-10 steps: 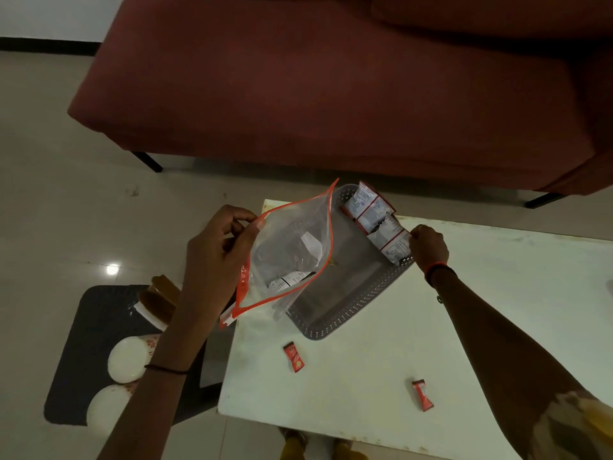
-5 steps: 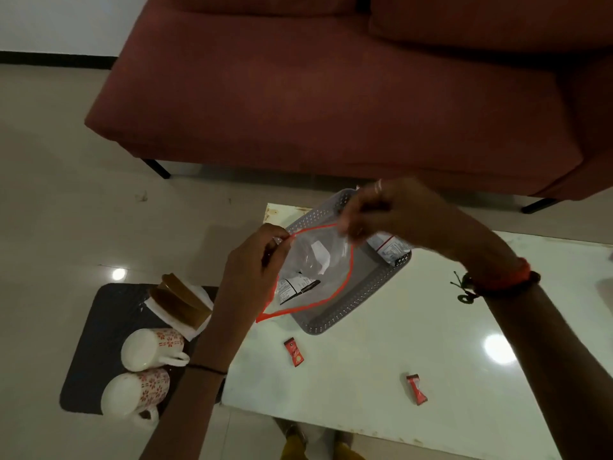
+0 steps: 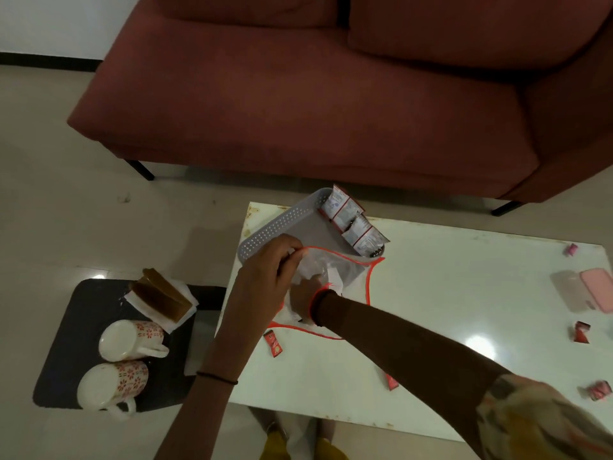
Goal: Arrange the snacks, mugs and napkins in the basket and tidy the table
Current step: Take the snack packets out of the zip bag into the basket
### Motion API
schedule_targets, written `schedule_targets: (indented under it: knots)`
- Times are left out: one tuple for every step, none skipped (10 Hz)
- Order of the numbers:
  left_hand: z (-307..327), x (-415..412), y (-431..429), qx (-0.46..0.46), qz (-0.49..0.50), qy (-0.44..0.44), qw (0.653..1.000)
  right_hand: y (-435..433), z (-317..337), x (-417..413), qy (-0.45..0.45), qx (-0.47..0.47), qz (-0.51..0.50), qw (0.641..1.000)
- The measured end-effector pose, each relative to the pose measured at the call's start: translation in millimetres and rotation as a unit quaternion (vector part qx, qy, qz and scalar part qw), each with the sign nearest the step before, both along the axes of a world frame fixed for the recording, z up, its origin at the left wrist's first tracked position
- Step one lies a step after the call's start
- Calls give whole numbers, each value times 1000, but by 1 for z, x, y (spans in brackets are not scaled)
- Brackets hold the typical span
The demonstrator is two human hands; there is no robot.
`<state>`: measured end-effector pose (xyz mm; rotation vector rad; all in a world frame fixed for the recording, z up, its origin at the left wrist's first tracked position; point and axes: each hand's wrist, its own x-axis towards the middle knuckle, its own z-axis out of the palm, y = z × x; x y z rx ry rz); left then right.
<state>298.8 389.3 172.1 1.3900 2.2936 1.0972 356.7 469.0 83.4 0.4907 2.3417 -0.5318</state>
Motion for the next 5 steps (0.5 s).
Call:
schedule_targets:
  knots:
    - [-2, 5, -3, -4, 21, -19, 1000, -6, -17, 14, 35, -60, -100, 993]
    - [-6, 8, -4, -13, 32, -24, 999, -11, -22, 18, 32, -72, -101, 992]
    - [-10, 10, -6, -19, 36, -34, 999, -13, -22, 23, 27, -73, -70, 994]
    - [-10, 10, -6, -13, 33, -37, 999, -12, -9, 19, 33, -35, 10, 999]
    - [-10, 0, -5, -5, 27, -25, 999, -14, 6, 12, 45, -16, 28, 998]
